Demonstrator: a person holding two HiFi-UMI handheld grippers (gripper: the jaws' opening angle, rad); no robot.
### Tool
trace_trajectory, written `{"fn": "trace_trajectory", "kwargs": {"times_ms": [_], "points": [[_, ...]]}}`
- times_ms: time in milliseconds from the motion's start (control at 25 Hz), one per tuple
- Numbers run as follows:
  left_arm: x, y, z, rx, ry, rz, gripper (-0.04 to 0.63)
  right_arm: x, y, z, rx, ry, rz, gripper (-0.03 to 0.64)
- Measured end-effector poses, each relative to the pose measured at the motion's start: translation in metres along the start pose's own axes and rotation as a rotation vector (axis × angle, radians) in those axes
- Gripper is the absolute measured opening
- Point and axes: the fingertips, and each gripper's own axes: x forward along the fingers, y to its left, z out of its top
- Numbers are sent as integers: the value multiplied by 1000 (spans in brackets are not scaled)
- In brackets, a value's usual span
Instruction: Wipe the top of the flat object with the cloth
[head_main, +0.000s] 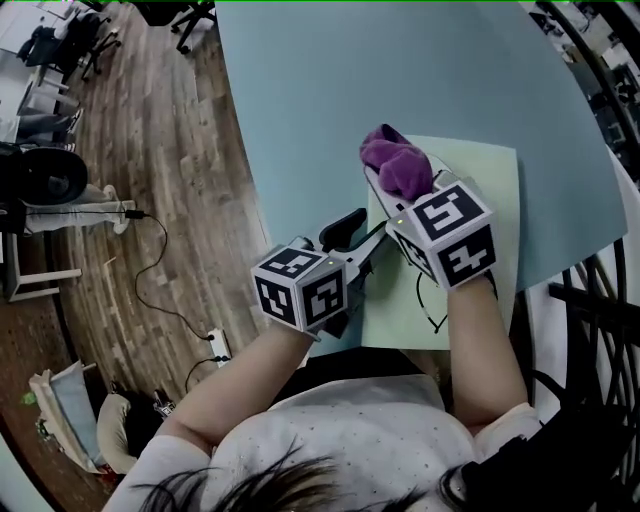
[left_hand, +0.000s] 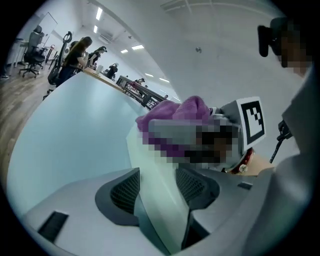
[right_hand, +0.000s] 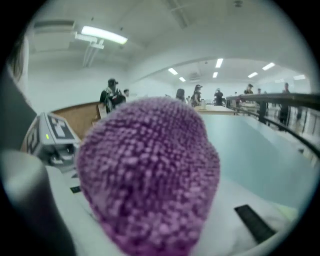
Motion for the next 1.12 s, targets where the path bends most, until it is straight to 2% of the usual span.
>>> {"fn": "trace_trajectory", "kwargs": {"times_ms": [120,320,480,800,960,1120], "points": [[-1,0,-1,16,0,-3,218,10,6,-11,-127,95,-56,40],[3,8,6,-20,18,-11,218,10,-17,-12,-135,159,-168,38],[-3,3,6,-3,4,-1,218,-16,-39,-18,-95,176,-248,38],[-12,-4,15,-17,19,-11,218,-80,-89,-36,35,180,-404,38],[-12,-6,14,-6,18,-13,218,-100,-102,-45,125,153,-415,37],[-12,-10,11,-26,35,-29,218,-110,-105,-51,97,194,-450,37]]}}
